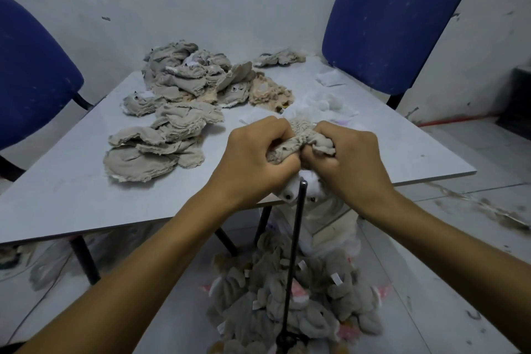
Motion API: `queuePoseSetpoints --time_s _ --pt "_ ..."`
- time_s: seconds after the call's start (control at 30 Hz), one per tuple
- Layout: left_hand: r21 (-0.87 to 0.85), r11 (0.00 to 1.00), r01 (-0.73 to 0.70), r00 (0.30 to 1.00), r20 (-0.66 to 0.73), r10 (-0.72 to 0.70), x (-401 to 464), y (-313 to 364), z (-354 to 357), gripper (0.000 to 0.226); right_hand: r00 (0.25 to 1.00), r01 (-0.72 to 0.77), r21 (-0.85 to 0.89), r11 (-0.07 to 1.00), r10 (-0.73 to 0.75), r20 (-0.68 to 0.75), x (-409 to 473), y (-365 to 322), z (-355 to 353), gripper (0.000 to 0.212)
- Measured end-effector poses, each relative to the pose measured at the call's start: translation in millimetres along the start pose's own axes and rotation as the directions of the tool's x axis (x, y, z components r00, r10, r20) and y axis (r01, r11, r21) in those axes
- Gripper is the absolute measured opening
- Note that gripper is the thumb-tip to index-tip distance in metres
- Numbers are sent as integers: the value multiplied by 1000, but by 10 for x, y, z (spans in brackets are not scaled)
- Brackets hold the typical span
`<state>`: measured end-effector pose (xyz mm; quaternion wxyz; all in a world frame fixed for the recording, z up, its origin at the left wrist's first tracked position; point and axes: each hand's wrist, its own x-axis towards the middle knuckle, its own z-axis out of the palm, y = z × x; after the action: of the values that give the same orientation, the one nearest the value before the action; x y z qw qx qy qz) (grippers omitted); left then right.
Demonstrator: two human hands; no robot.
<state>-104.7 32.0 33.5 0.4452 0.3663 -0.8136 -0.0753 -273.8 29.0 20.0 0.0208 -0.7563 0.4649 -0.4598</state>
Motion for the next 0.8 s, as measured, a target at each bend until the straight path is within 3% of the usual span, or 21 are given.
queuePoseSetpoints --time_s 0.07,0.13,0.23,0.3,0.47,0.53,0.63,0.73,0.8 --pt "-120 987 106 982 168 -85 2 -39 -26 27 994 -85 7 996 85 69 58 46 3 25" --pt "-238 942 238 940 299 -162 2 -73 -74 23 977 -93 85 992 75 198 86 133 -79 22" --pt "-371 847 380 909 317 -269 -16 -145 -120 7 875 -197 330 923 14 485 75 209 -261 18" --pt "-392 818 422 901 281 -330 -24 -170 -88 10 836 -206 343 916 -18 548 55 206 -293 15" --pt "-188 909 371 925 -9 -380 -45 -87 107 20 939 -23 200 979 -48 340 17 116 -163 11" --pt "-248 898 364 930 36 -367 -27 -78 81 18 961 -21 177 984 -30 276 8 120 -141 15" --pt "-420 834 357 931 236 -280 -56 -54 30 11 984 -70 153 986 43 172 -4 165 -128 16" --pt "-299 916 266 957 193 -215 -98 -26 80 14 987 -148 85 985 141 81 -32 159 20 17" --pt "-271 922 278 956 173 -237 -95 -70 103 16 967 -237 48 970 231 110 4 120 100 22"
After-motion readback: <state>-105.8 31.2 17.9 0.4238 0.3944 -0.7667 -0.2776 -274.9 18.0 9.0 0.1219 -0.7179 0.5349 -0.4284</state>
